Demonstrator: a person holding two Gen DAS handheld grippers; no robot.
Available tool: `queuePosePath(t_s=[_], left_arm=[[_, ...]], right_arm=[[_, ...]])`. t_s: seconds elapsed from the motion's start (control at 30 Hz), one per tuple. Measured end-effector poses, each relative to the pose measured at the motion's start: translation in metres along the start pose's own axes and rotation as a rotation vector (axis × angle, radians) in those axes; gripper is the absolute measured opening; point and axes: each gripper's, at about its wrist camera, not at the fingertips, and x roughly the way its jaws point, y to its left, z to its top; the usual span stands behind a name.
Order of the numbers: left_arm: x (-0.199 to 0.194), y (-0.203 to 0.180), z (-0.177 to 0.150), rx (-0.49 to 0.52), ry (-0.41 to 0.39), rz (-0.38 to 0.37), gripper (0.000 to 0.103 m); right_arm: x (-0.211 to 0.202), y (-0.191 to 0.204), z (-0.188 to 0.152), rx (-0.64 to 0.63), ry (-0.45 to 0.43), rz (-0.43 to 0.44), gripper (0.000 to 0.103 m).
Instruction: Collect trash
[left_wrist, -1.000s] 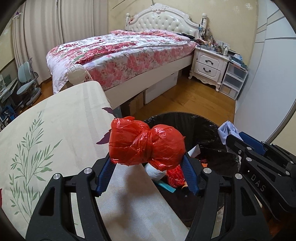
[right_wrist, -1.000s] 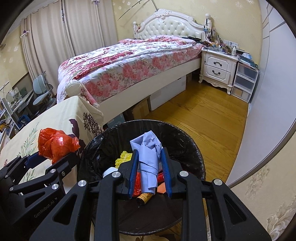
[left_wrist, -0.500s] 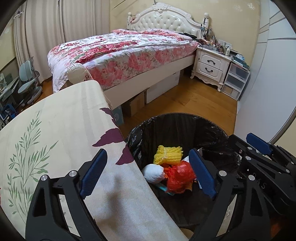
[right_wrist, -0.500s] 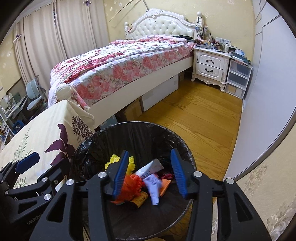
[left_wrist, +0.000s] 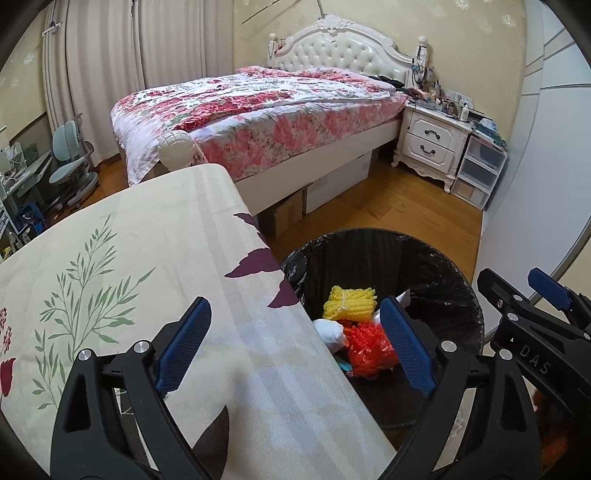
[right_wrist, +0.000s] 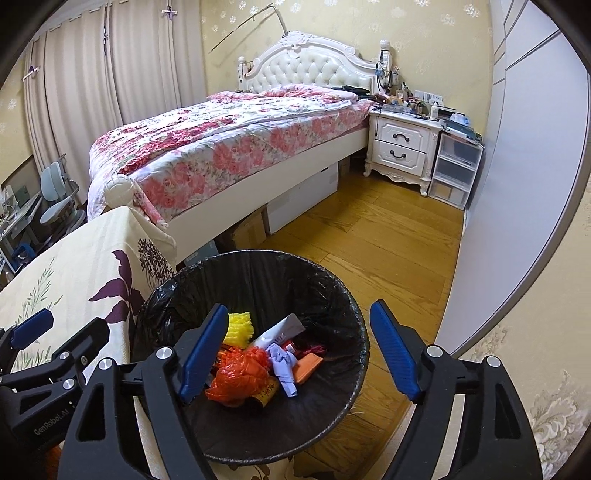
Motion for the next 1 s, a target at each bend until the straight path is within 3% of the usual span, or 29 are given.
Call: queuePosePath(t_s=[1.0], left_arm=[[-0.101,0.057,-0.060,-0.087,-0.086,0.087,0.091]], right_arm=[[-0.085,0.040,-0.039,-0.079,-0.073,0.071,0.081]])
